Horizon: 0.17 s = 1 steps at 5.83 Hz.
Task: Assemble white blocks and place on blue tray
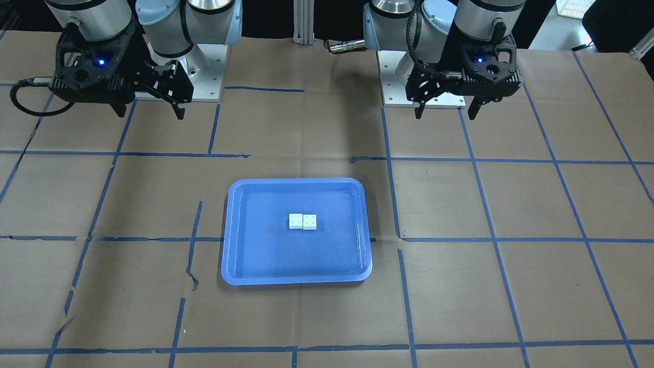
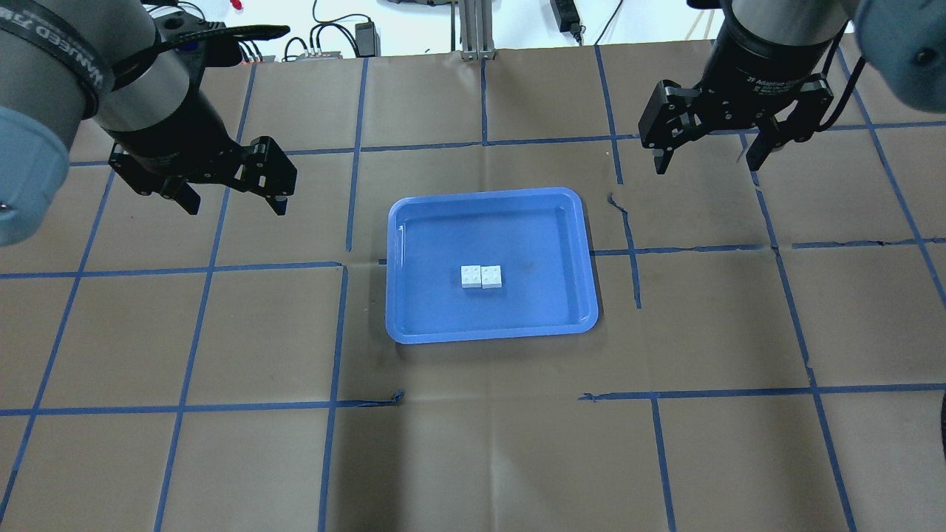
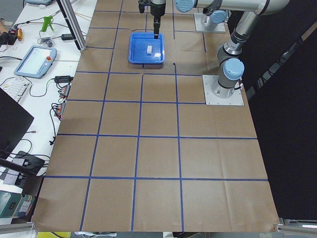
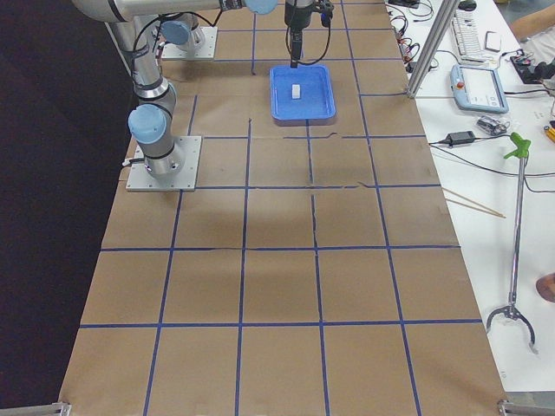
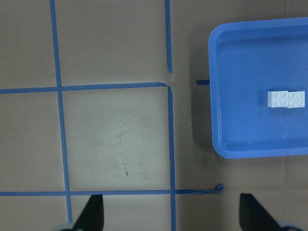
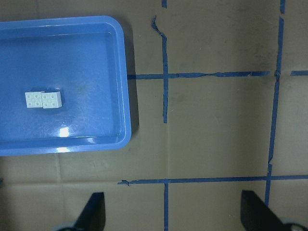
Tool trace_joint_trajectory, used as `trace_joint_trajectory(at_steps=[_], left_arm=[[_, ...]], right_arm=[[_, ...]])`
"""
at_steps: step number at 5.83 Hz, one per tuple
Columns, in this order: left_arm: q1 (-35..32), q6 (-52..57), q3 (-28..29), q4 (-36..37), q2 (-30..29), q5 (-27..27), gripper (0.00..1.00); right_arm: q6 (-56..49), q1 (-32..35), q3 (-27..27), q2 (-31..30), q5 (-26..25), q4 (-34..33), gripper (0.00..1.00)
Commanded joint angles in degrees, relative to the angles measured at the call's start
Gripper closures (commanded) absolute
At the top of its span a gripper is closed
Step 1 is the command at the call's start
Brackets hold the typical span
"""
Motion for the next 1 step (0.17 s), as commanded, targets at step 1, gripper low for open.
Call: trace_joint_trajectory(at_steps=[1], left_arm=[[0.0,0.0,0.0,-0.1,0.4,0.0,0.01]], right_arm=[[-0.1,0.0,0.1,0.1,0.0,0.0,0.00]])
